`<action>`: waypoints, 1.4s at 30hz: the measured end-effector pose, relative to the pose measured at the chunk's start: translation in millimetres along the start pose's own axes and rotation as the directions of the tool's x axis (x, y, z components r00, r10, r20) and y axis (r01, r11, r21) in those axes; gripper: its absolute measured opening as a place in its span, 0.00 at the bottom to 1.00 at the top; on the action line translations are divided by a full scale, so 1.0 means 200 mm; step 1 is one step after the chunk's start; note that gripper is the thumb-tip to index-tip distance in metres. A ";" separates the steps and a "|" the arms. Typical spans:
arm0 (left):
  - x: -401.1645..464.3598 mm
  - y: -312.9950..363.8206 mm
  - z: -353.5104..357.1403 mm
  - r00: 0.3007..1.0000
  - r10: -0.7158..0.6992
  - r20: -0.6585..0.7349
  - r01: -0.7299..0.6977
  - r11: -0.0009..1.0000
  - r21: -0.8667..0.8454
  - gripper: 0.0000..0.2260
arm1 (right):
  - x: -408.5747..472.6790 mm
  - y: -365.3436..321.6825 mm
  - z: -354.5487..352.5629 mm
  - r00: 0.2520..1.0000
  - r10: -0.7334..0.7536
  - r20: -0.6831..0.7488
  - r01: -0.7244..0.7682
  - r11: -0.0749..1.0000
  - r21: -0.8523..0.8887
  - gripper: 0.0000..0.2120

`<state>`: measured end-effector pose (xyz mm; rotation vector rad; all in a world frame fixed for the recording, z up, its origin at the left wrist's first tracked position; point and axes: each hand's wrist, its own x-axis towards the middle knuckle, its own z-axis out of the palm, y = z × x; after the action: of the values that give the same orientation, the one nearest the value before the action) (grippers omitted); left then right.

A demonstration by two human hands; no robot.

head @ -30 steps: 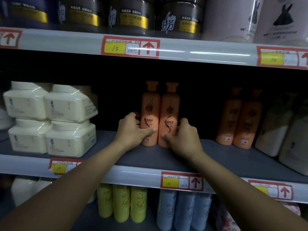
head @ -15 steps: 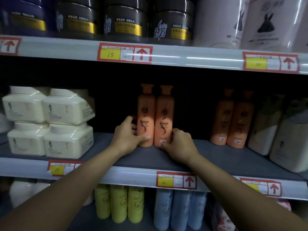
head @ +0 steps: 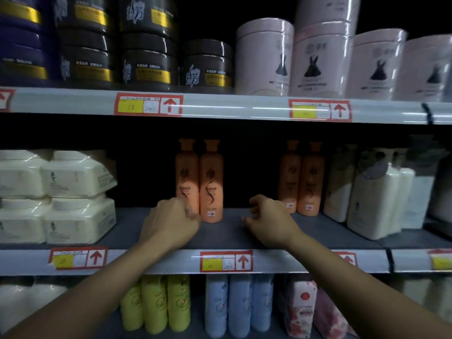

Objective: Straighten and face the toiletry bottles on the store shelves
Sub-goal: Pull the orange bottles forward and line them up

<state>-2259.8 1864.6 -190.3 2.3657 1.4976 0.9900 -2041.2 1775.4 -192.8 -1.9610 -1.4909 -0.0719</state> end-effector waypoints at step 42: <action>0.48 0.89 0.83 0.967 -0.016 0.253 0.158 0.818 -0.552 0.19 | 0.28 0.64 -0.23 0.898 0.235 -0.372 -0.336 0.912 -0.235 0.17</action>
<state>-1999.1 1894.5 -191.2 1.8830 1.0220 0.9269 -1894.7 1781.3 -193.7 -2.2499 -0.9968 -0.5015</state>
